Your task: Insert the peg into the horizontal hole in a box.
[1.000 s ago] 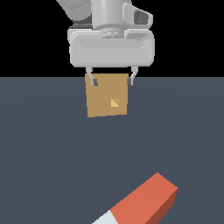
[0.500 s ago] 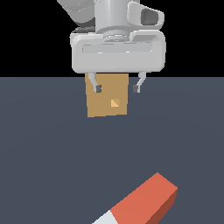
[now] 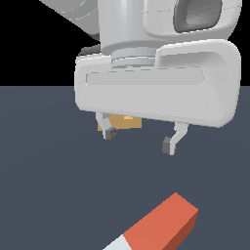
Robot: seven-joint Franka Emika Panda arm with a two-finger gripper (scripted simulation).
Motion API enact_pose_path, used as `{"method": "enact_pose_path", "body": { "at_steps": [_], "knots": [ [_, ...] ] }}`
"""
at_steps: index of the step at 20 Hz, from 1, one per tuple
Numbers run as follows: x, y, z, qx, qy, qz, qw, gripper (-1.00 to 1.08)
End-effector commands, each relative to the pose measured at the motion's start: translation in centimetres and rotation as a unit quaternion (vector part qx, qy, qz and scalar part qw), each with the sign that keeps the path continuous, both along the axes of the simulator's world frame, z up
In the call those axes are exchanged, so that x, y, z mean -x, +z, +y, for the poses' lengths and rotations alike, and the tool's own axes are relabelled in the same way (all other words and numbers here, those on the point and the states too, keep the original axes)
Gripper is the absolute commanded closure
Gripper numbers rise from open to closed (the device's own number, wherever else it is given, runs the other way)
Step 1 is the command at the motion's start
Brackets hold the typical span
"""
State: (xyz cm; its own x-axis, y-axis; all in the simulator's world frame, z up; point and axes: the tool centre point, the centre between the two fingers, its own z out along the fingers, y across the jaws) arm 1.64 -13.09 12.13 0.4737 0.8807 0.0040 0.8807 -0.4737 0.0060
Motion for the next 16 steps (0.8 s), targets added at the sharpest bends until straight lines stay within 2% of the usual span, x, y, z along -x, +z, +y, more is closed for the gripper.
{"method": "enact_pose_path", "body": {
  "at_steps": [1,8,12,16],
  "knots": [
    [0.6,-1.3,-3.1,0.001,-0.058,0.001,0.9983,-0.92],
    [3.4,-4.2,-9.4,0.0,-0.182,0.003,0.9833,-0.92],
    [4.6,-5.0,-11.1,0.0,-0.22,0.003,0.9755,-0.92],
    [5.0,-5.3,-11.6,0.0,-0.232,0.004,0.9728,-0.92]
  ]
}}
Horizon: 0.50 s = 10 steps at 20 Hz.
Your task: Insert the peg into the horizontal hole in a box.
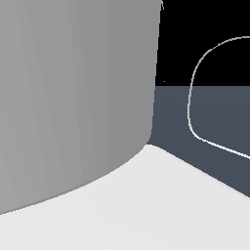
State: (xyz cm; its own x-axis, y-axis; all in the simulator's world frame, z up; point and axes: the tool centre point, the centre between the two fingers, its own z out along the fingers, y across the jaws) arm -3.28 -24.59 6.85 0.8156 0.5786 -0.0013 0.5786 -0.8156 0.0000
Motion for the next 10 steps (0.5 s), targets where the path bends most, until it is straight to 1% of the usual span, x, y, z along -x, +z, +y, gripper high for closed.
{"method": "enact_pose_path", "body": {
  "at_steps": [1,5,10],
  "knots": [
    [0.0,0.0,0.0,0.0,0.0,0.0,1.0,-0.92],
    [0.0,-0.6,0.0,0.0,-0.001,0.0,1.0,-0.92],
    [0.2,-3.0,0.0,0.0,-0.003,0.0,1.0,-0.92]
  ]
}}
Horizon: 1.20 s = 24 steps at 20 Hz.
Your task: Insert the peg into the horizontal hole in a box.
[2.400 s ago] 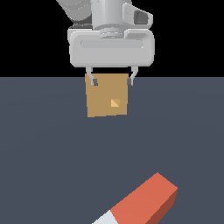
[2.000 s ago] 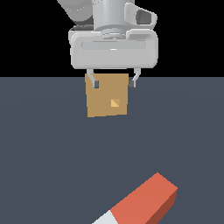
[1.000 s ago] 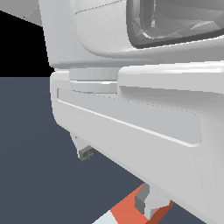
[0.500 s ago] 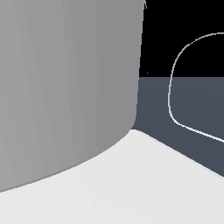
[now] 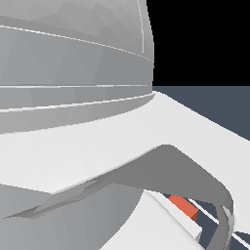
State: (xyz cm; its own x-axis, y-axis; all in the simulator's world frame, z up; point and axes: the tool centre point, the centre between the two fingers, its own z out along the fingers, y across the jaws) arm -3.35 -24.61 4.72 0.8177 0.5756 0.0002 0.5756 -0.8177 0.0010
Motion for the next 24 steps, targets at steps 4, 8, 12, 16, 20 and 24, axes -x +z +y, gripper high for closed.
{"method": "enact_pose_path", "body": {
  "at_steps": [4,8,12,16,20,24],
  "knots": [
    [0.1,-2.5,0.0,0.0,-0.002,0.0,1.0,-0.92],
    [0.1,-3.0,0.0,0.0,-0.002,0.0,1.0,-0.92],
    [0.1,-3.0,0.0,0.0,-0.002,0.0,1.0,1.08],
    [0.1,-3.0,0.0,0.0,-0.002,0.0,1.0,1.08],
    [0.0,-2.9,0.0,0.0,-0.001,0.0,1.0,1.08],
    [-0.7,-2.8,0.6,0.0,0.013,0.001,0.9999,1.08]
  ]
}}
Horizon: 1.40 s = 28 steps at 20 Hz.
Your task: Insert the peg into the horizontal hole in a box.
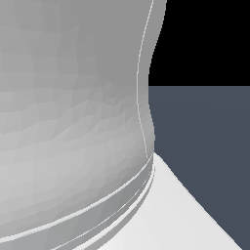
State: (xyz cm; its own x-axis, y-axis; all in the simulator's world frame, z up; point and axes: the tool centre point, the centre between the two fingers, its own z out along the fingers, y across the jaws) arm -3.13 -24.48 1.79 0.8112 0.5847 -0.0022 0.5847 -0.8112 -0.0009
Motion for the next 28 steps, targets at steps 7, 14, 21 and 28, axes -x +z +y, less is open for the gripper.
{"method": "enact_pose_path", "body": {
  "at_steps": [7,14,21,28],
  "knots": [
    [-3.9,0.8,4.0,0.0,0.087,-0.001,0.9962,1.08],
    [-8.3,2.0,11.6,0.0,0.226,-0.001,0.9741,1.08],
    [-10.5,3.1,19.8,0.0,0.356,-0.001,0.9343,1.08],
    [-10.2,4.1,28.0,0.0,0.475,-0.001,0.88,1.08]
  ]
}}
